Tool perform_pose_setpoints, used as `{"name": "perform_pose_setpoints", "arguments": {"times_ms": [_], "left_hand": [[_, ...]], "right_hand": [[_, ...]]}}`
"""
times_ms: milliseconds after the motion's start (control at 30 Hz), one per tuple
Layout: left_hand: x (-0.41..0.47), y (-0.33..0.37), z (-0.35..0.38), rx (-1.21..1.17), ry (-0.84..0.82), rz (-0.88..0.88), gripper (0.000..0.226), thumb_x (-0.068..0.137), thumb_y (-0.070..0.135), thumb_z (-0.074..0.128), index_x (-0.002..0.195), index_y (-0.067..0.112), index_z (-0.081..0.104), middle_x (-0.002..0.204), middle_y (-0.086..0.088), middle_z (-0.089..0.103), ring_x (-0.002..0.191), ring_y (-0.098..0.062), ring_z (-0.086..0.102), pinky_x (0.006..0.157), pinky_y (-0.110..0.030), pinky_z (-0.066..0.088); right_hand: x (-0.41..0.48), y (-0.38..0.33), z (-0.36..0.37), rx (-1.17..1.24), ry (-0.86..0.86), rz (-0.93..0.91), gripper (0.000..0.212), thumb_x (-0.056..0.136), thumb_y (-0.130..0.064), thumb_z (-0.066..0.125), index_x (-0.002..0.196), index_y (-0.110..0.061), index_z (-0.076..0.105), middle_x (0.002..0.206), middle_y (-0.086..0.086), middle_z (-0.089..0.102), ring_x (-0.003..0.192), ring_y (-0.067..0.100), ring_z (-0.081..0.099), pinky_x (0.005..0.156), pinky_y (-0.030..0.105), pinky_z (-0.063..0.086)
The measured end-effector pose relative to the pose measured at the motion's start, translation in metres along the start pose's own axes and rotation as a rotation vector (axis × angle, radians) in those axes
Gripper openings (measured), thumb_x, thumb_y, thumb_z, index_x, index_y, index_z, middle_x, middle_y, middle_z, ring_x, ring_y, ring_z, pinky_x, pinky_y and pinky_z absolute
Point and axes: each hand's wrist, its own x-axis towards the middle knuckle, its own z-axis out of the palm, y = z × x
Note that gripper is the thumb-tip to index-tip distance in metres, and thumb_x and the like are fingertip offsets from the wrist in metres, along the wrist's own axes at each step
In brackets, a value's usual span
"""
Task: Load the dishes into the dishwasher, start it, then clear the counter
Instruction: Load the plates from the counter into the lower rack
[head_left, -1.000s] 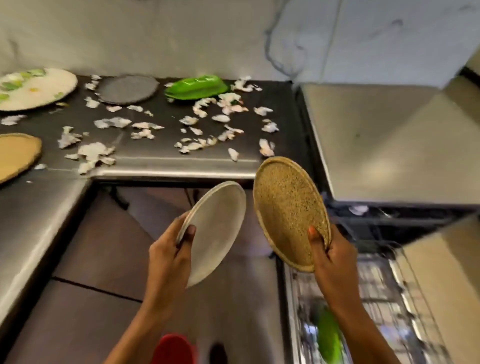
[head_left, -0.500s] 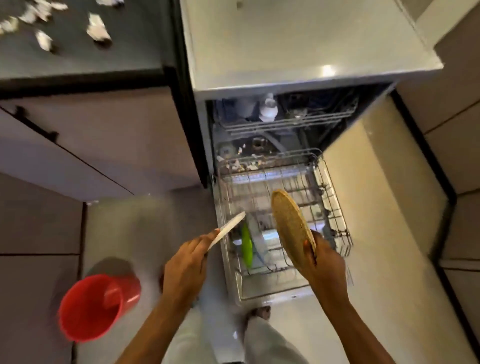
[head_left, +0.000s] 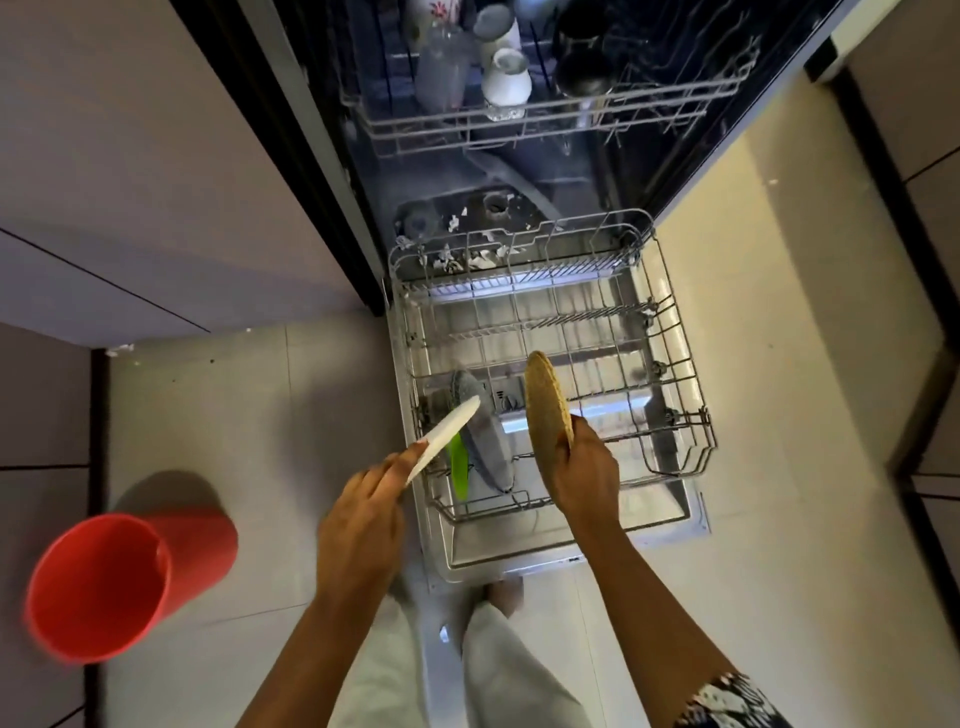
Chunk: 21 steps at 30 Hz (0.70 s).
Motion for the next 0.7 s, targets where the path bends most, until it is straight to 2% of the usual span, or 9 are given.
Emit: {"name": "perform_pose_setpoints", "arguments": {"times_ms": [67,167,300,533,700], "left_hand": [[0.005,-0.006,0.009,-0.007,0.016,-0.004,0.057,0.075,-0.009,0.07,0.126,0.013,0.06,0.089,-0.008,0.069,0.063,-0.023,0.06,0.046,-0.025,0.046],[0.011,-0.016,0.017,-0.019,0.037,-0.025,0.048,0.084,0.003,0.052,0.13,0.017,0.055,0.089,-0.007,0.067,0.066,-0.024,0.058,0.049,-0.027,0.044],[0.016,-0.027,0.019,-0.028,0.043,-0.069,0.047,0.088,0.017,0.036,0.132,0.02,0.054,0.097,-0.006,0.066,0.076,-0.025,0.059,0.055,-0.03,0.046],[0.012,-0.038,0.02,-0.061,0.057,-0.107,0.051,0.087,0.009,0.044,0.135,0.024,0.05,0.097,-0.006,0.064,0.078,-0.025,0.058,0.058,-0.031,0.045],[0.013,-0.04,0.021,-0.064,0.038,-0.08,0.048,0.089,0.015,0.038,0.134,0.023,0.051,0.096,-0.007,0.065,0.078,-0.025,0.058,0.058,-0.032,0.045]], "right_hand": [[0.009,0.003,0.014,-0.01,-0.011,0.01,0.024,0.097,-0.021,0.046,0.117,-0.008,0.051,0.104,0.012,0.065,0.093,0.03,0.064,0.082,0.039,0.053],[0.022,0.009,0.029,-0.03,-0.04,0.028,0.025,0.097,-0.02,0.046,0.119,-0.008,0.05,0.107,0.012,0.064,0.097,0.03,0.063,0.085,0.038,0.051],[0.038,0.015,0.048,-0.001,-0.032,0.036,0.023,0.097,-0.022,0.043,0.113,-0.008,0.052,0.101,0.013,0.064,0.091,0.03,0.064,0.079,0.037,0.051],[0.054,0.023,0.068,-0.04,-0.087,0.022,0.022,0.096,-0.018,0.04,0.108,-0.005,0.051,0.102,0.019,0.065,0.09,0.037,0.062,0.073,0.038,0.047],[0.072,0.025,0.073,-0.134,-0.141,-0.003,0.027,0.096,-0.019,0.038,0.119,-0.009,0.045,0.111,0.016,0.063,0.098,0.035,0.06,0.071,0.034,0.04]]}}
